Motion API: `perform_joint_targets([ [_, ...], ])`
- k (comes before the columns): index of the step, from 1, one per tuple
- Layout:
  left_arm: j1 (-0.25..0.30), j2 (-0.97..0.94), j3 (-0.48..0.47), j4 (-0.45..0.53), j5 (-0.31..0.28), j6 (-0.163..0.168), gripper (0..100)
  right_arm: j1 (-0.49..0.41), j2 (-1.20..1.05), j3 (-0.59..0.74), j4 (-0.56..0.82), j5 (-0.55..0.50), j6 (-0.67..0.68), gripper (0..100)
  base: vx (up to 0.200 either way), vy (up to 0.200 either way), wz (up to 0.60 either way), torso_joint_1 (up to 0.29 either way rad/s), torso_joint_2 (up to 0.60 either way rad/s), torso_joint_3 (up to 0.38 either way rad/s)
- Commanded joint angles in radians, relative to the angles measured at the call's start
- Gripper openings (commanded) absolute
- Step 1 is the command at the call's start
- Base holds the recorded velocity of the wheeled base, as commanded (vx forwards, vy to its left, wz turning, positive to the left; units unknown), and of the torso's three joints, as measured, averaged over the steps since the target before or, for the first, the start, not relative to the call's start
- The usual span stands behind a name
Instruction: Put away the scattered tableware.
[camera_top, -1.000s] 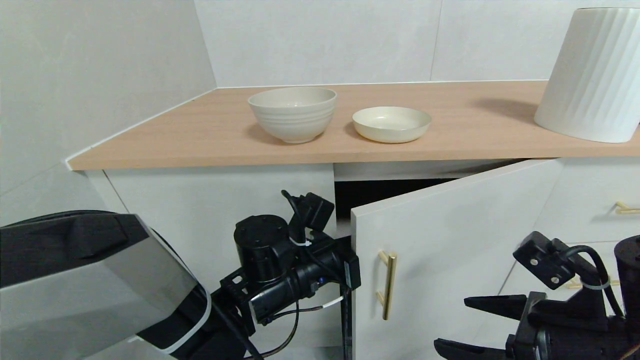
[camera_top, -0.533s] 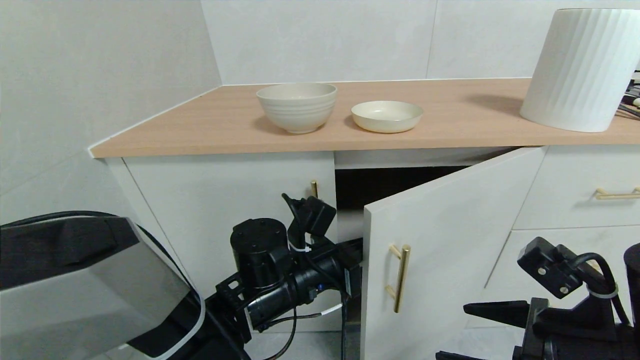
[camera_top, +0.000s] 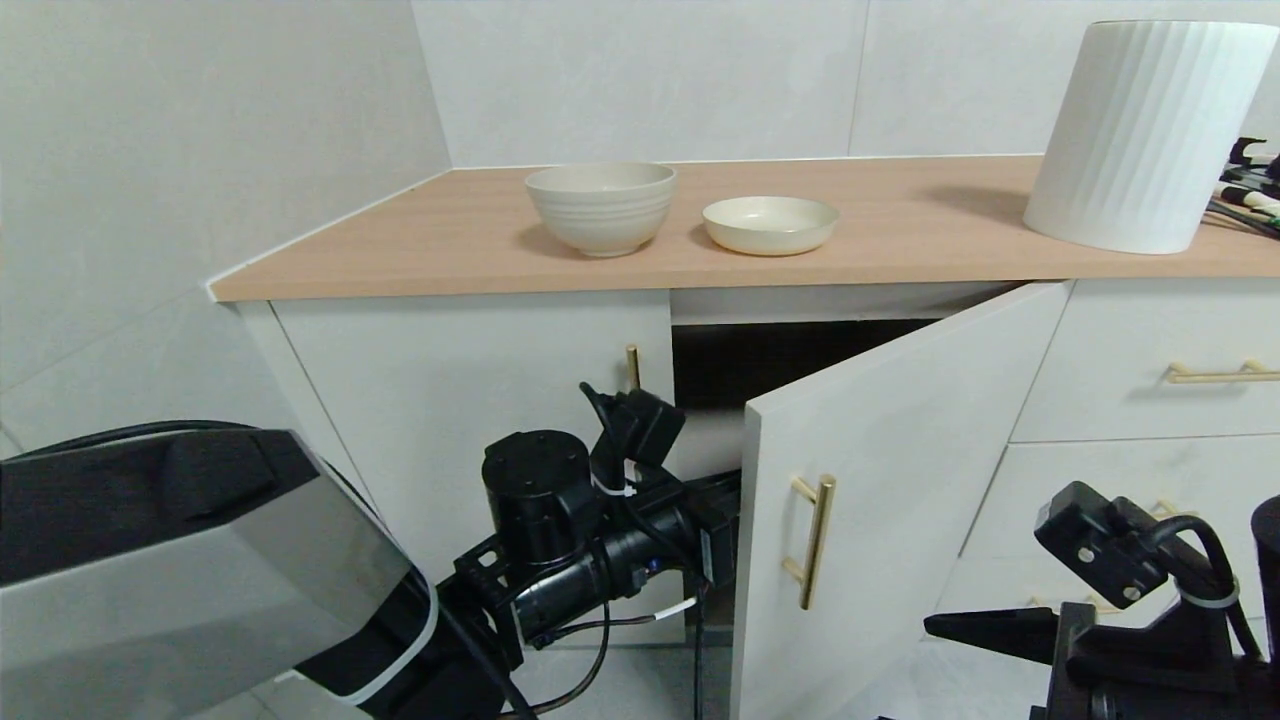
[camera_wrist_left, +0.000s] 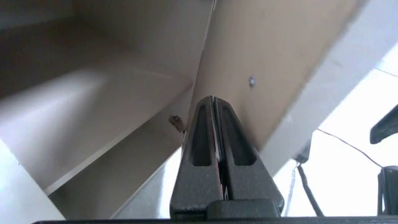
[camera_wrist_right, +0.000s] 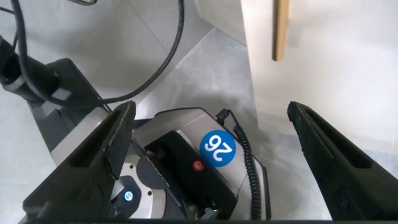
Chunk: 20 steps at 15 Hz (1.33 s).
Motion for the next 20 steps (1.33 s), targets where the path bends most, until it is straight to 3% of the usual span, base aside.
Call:
perform_joint_targets([
  [1,0.001,0.011,-0.014,0.001,0.000,-0.004,0,0.003,0.003,0.001,-0.001,0.001,0.000,100,0.000,0.000,0.00,0.000,0.00,0.000],
  [7,-0.007,0.036,-0.037,0.002,0.000,-0.007,0,0.015,0.003,0.006,-0.001,0.001,-0.003,100,0.000,0.000,0.00,0.000,0.00,0.000],
  [11,-0.010,0.050,-0.054,0.004,0.000,-0.007,0,0.015,0.003,0.006,-0.001,0.001,-0.003,100,-0.200,0.000,0.00,0.008,0.00,0.001],
  [17,-0.008,0.154,-0.182,0.012,0.001,-0.007,0,0.017,0.002,0.006,-0.001,0.001,-0.003,100,-0.033,0.000,0.00,0.000,0.00,0.000],
  [20,-0.008,0.157,-0.188,0.010,0.004,-0.007,0,0.018,0.002,0.006,-0.001,0.001,-0.003,100,0.000,0.000,0.00,0.000,0.00,0.000],
])
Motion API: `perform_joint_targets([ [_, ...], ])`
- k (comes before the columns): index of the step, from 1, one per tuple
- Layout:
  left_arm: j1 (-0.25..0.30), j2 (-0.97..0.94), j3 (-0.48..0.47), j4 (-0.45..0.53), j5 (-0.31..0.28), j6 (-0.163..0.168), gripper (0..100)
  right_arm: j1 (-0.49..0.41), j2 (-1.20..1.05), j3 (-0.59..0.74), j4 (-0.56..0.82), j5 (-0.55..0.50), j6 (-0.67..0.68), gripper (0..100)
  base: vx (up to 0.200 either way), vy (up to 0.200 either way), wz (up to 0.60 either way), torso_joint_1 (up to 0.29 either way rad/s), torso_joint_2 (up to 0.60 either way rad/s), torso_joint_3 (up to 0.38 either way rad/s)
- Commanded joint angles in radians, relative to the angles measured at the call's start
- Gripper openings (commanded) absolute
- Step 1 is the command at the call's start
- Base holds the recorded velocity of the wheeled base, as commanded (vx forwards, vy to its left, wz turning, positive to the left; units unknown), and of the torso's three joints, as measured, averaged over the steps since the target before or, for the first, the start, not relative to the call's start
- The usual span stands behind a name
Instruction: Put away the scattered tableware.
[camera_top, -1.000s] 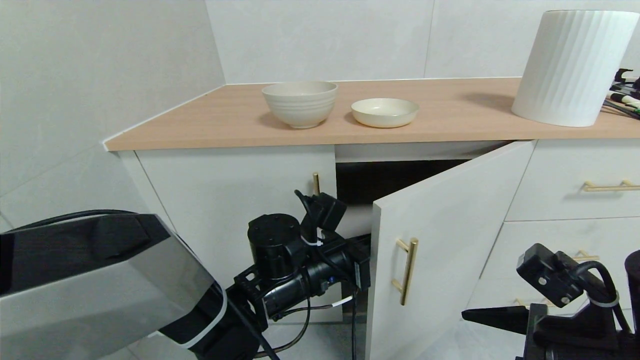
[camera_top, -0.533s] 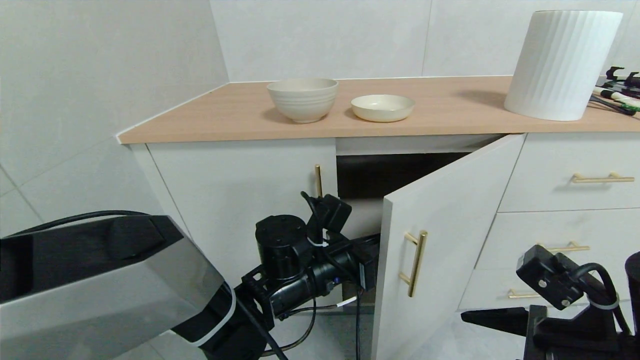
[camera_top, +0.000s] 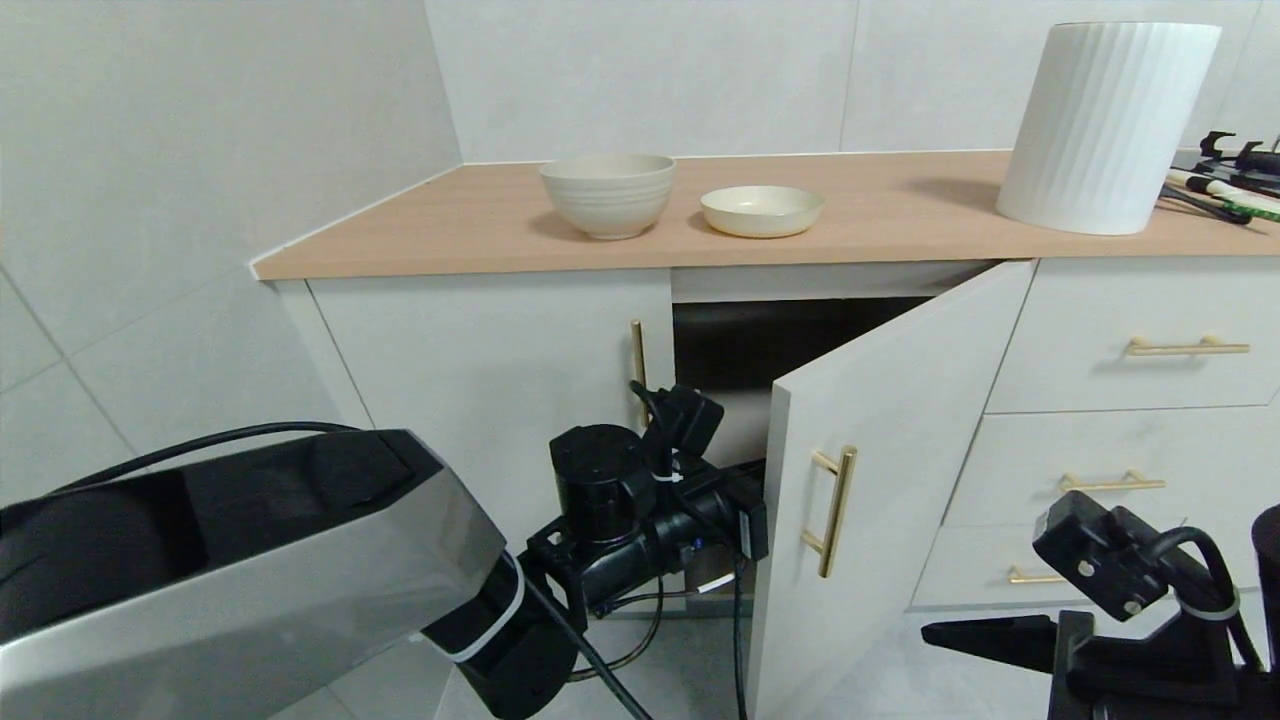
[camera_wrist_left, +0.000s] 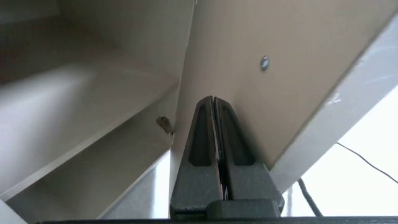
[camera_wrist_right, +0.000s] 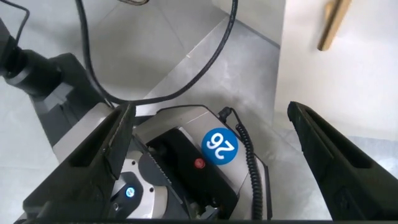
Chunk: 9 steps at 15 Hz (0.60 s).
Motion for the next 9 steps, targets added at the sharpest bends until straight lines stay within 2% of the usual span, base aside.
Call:
perform_joint_targets([
  [1,-0.001,0.004,-0.003,-0.002,0.002,0.000,0,0.015,0.002,0.000,0.000,0.000,0.000,100,0.000,0.000,0.00,0.000,0.00,0.000],
  [8,-0.006,0.007,-0.005,-0.001,-0.001,0.000,0,0.025,0.004,0.000,0.000,0.000,0.000,100,0.000,0.000,0.00,0.000,0.00,0.000],
  [9,-0.020,0.009,-0.005,-0.001,-0.002,0.000,0,0.028,0.002,0.001,0.000,0.000,0.000,100,0.000,0.000,0.00,0.000,0.00,0.000],
])
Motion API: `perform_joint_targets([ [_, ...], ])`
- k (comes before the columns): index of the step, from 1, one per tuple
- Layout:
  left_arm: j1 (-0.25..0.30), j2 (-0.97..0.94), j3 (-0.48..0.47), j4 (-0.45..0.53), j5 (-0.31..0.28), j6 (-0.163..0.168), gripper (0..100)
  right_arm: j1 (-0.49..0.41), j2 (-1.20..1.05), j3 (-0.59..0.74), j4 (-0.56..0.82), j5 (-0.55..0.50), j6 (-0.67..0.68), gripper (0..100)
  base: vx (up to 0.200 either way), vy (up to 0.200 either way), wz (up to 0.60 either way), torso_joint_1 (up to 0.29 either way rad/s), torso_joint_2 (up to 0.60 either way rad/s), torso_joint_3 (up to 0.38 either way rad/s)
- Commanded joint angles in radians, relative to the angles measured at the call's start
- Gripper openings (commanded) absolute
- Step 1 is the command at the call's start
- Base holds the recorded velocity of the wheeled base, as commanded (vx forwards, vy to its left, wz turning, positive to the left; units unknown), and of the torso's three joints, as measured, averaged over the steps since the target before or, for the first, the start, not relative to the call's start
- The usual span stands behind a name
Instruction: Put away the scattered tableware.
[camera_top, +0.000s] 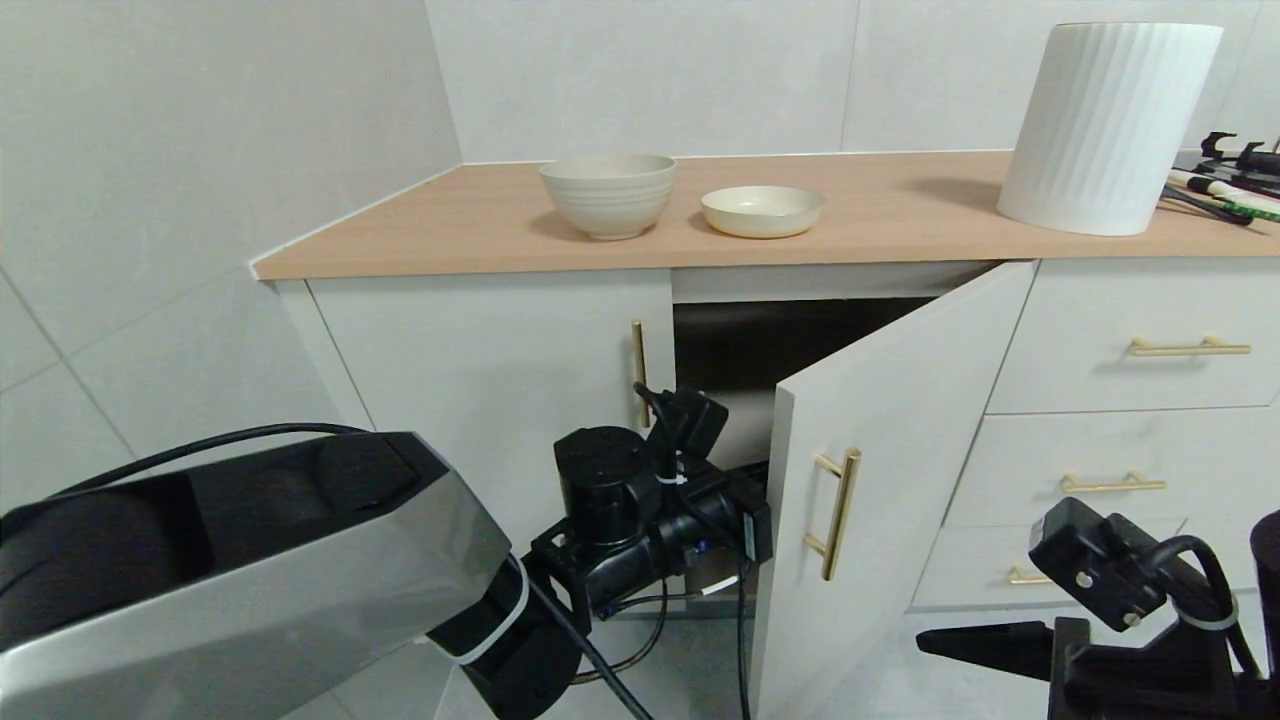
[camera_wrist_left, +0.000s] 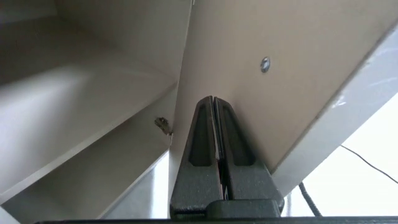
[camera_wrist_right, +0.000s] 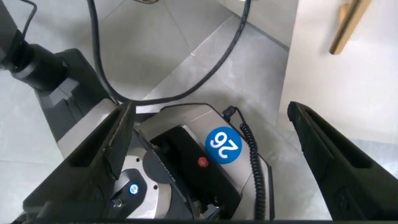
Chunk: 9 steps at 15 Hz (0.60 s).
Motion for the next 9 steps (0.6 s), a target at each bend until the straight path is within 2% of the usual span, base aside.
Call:
perform_joint_targets([
  [1,-0.035,0.004,0.000,0.001,-0.002,-0.001,0,0.024,-0.006,0.006,0.000,0.002,0.000,100,0.000,0.000,0.00,0.000,0.00,0.000],
  [4,-0.115,-0.005,-0.002,0.001,-0.001,-0.001,0,0.103,-0.064,0.043,-0.003,0.054,0.000,100,0.000,0.000,0.00,0.000,0.00,0.000],
  [6,-0.149,0.001,-0.008,0.013,-0.001,0.001,0,0.136,-0.110,0.068,-0.002,0.115,-0.019,100,0.000,0.000,0.00,0.000,0.00,0.000],
  [9,-0.213,0.010,-0.082,0.111,0.002,0.004,0,0.156,-0.127,0.100,-0.003,0.154,-0.111,100,0.000,0.000,0.00,0.000,0.00,0.000],
])
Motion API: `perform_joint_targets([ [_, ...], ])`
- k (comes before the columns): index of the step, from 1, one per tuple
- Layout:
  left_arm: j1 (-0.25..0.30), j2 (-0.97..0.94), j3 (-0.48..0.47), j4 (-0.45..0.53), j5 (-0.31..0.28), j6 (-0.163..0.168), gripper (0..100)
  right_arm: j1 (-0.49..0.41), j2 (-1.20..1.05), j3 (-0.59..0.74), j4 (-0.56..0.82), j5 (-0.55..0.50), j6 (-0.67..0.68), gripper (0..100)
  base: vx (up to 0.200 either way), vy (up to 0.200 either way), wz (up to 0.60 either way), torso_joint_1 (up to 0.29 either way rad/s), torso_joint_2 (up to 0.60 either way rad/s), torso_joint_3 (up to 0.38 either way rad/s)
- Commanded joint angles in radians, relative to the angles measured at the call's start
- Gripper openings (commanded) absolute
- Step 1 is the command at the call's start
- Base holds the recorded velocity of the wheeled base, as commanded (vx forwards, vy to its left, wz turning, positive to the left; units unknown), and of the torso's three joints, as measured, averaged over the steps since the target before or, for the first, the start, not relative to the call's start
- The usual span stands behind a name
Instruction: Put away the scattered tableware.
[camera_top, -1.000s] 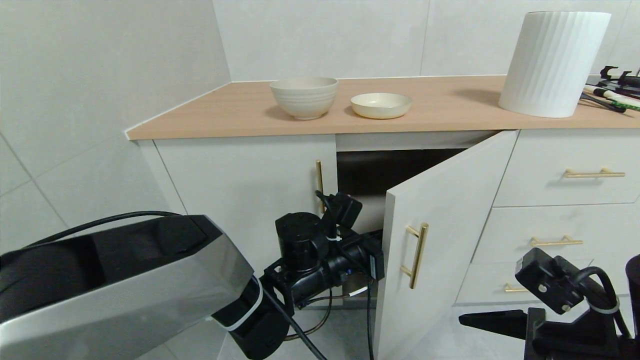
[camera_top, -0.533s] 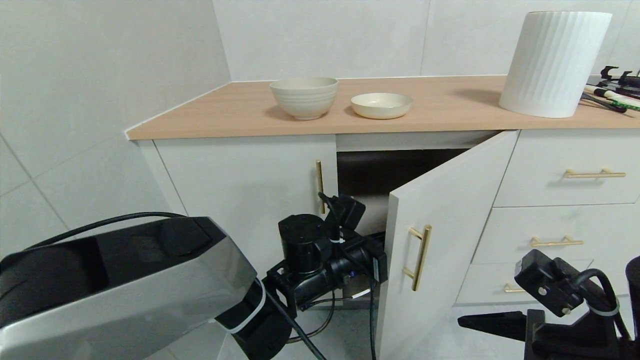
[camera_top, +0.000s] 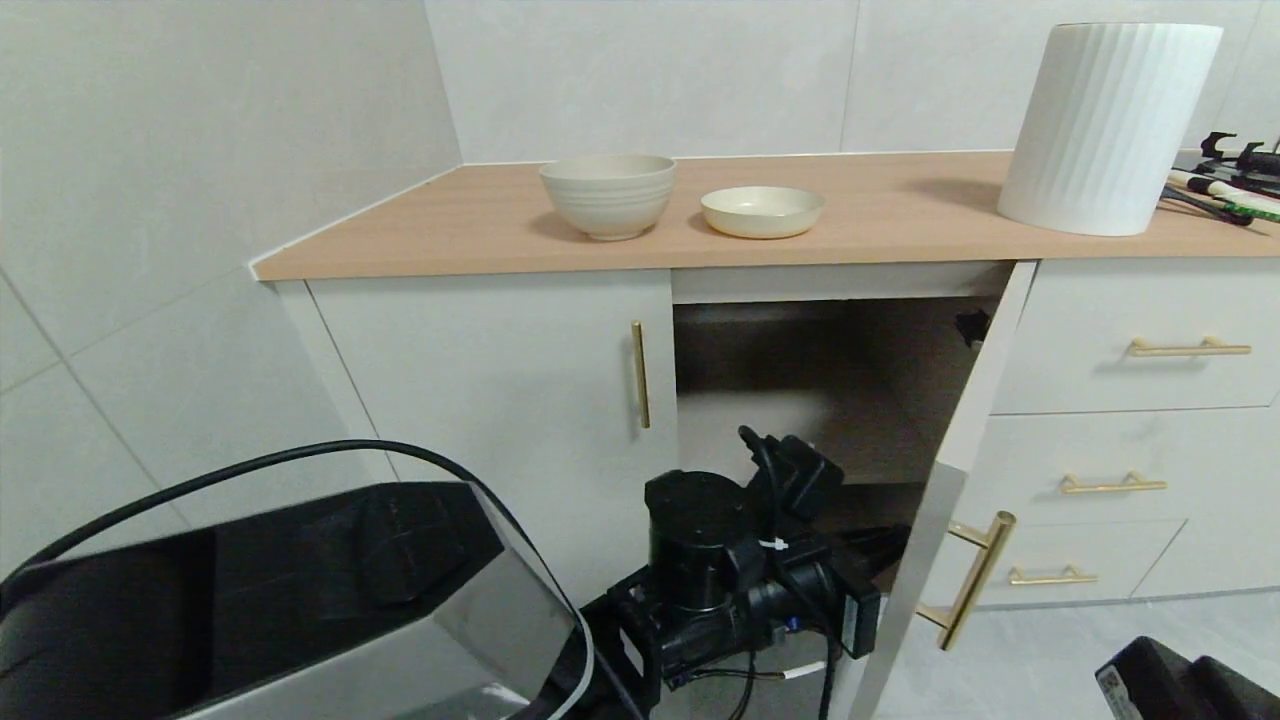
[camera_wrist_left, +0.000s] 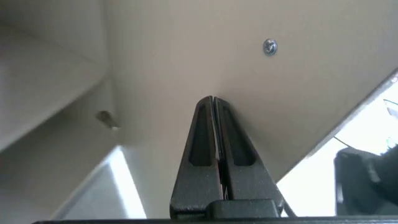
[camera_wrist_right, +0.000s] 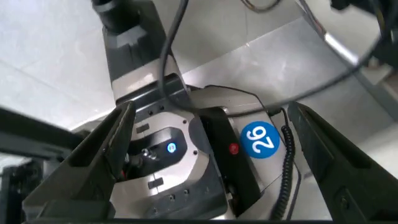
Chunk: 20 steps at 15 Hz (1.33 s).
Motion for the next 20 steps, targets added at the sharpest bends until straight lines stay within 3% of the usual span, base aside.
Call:
perform_joint_targets([
  [1,-0.060,0.001,-0.046,0.035,0.000,0.001,0,0.009,-0.022,0.013,-0.001,0.007,-0.010,100,0.000,0.000,0.00,0.000,0.00,0.000],
  [4,-0.182,-0.013,-0.106,0.126,0.000,0.002,0,0.014,-0.039,0.028,-0.006,0.076,-0.015,100,0.000,0.000,0.00,0.000,0.00,0.000],
  [6,-0.182,-0.014,-0.096,0.126,0.007,0.001,0,0.014,-0.039,0.028,-0.009,0.076,-0.014,100,0.000,0.000,0.00,0.000,0.00,0.000],
  [10,-0.121,-0.102,-0.015,0.126,0.025,-0.001,0,0.012,-0.040,0.023,-0.012,0.074,-0.014,100,0.000,0.000,0.00,0.000,0.00,0.000],
  [15,0.131,-0.373,0.272,0.130,0.020,0.001,0,-0.107,0.015,-0.056,-0.052,-0.050,0.022,100,0.000,0.000,0.00,0.000,0.00,0.000],
  [16,0.203,-0.460,0.362,0.130,0.020,0.013,0,-0.115,0.032,-0.084,-0.053,-0.090,0.054,100,0.000,0.000,0.00,0.000,0.00,0.000],
  [18,0.287,-0.595,0.480,0.147,0.020,0.042,0,-0.120,0.066,-0.136,-0.055,-0.164,0.082,100,0.000,0.000,0.00,0.000,0.00,0.000],
  [20,0.361,-0.717,0.537,0.218,0.020,0.044,0,-0.126,0.125,-0.188,-0.061,-0.248,0.083,100,0.000,0.000,0.00,0.000,0.00,0.000],
])
